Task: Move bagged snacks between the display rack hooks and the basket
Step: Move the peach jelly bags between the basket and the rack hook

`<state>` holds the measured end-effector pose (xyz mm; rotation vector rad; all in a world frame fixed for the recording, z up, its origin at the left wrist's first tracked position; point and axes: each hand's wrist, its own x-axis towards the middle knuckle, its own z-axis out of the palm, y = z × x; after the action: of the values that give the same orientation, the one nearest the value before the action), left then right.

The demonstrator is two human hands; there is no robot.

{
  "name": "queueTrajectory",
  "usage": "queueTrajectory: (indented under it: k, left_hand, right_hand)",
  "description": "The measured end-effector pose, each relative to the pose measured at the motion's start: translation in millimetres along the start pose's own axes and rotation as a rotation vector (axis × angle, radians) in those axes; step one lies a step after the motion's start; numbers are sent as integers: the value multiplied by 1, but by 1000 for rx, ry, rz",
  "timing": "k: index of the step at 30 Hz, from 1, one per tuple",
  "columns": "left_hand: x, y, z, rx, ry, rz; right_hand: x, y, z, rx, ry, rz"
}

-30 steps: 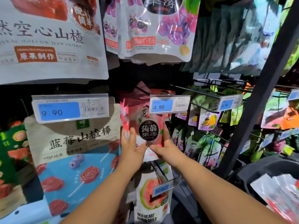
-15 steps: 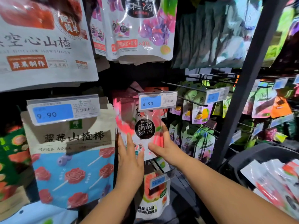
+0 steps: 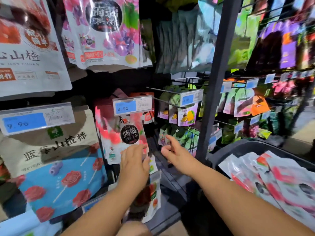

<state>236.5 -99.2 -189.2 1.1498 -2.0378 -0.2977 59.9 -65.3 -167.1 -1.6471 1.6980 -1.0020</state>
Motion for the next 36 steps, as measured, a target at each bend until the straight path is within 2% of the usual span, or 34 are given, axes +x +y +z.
queueTrajectory:
  k: [5,9,14,15,17,19,21,24,36]
  left_hand:
    - [13,52,45,-84,-292,184]
    - [3,111,91,-184,-541,345]
    - [-20,163,136,-134,-683,473]
    - [-25,167,143,-88,-693,527]
    - [-33,169,154,32,-609,666]
    - [-36,167,161,44,-522,717]
    - [-35,164,167,32,-503,724]
    - [-37,162,171,15,-503,720]
    - [-40,159,178,-65,-507,737]
  right_hand:
    - [-64,34,-67,-110,179,52]
    - [-126,85,-132,-315,273,195]
    - [-197,134,-193,-556,275,436]
    - [-209,141,-202,-604,284,468]
    - [-231,156,-217,-620,312,506]
    - [-247,169,-228,-534,279,542]
    - [-254,179,-233,-434,228,570]
    - [-253,186,-235,-440,237,582]
    - [-253,194,-225,-521,477,612]
